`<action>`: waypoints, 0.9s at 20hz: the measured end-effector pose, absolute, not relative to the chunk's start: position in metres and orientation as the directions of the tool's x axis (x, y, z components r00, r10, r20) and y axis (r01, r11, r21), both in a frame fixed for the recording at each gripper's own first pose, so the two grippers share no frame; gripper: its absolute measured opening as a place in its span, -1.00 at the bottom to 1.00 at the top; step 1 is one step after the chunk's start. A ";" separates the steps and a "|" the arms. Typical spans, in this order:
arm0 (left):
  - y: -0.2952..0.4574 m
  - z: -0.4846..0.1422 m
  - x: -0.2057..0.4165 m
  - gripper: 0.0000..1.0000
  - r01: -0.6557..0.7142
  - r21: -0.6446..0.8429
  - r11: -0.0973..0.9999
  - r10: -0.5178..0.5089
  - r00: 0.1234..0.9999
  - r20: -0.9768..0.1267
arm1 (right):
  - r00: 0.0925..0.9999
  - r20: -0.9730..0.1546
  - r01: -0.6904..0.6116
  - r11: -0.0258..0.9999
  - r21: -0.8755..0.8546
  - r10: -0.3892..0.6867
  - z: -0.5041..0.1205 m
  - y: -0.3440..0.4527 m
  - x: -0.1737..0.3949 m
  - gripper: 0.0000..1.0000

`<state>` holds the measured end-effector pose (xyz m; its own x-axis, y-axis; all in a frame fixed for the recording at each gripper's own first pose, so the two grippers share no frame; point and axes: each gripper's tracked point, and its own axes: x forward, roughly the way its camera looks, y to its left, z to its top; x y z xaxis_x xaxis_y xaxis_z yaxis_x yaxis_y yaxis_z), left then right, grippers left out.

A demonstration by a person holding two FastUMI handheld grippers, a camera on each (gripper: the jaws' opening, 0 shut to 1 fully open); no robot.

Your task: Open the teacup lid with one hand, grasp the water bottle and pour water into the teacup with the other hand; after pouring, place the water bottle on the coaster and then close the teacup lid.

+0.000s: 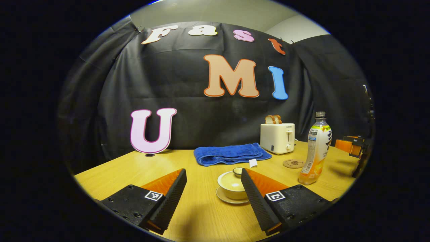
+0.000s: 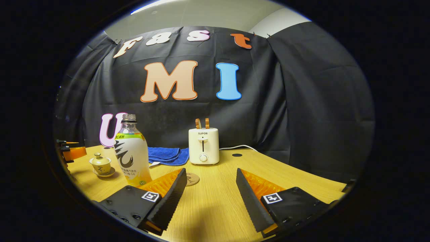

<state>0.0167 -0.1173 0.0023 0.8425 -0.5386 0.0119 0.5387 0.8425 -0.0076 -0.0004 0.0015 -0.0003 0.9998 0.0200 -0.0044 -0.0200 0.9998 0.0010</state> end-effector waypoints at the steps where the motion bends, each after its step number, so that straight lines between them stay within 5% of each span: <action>1: -0.124 0.002 0.018 0.90 0.557 -0.005 0.831 -0.557 0.831 0.010 | 1.000 -0.004 -0.020 1.000 0.001 0.020 0.000 0.002 0.000 0.76; 3: -0.136 0.000 0.022 0.89 0.585 0.008 0.811 -0.585 0.811 -0.004 | 1.000 -0.004 -0.021 1.000 0.001 0.021 0.000 0.002 0.000 0.76; 4: -0.143 -0.001 0.023 0.88 0.600 0.017 0.800 -0.600 0.800 -0.015 | 1.000 -0.004 -0.023 1.000 0.001 0.023 0.000 0.002 0.001 1.00; 5: -0.149 -0.003 0.025 0.88 0.616 0.028 0.787 -0.616 0.787 -0.033 | 1.000 -0.004 -0.023 1.000 0.001 0.023 0.000 0.002 0.000 0.76; 12: -0.176 -0.011 0.038 0.87 0.668 0.056 0.742 -0.661 0.743 -0.107 | 1.000 -0.004 -0.027 1.000 0.001 0.027 0.000 0.003 0.000 0.76; 18: -0.185 -0.019 0.044 0.36 0.686 0.039 0.726 -0.675 0.723 -0.146 | 0.999 -0.005 -0.034 0.999 0.002 0.034 0.000 0.004 0.000 0.76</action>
<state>0.0440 -0.1846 -0.0189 0.7230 -0.6752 -0.1462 0.6862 0.7264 0.0393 0.0000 0.0043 -0.0004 0.9994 0.0337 -0.0052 -0.0337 0.9994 0.0016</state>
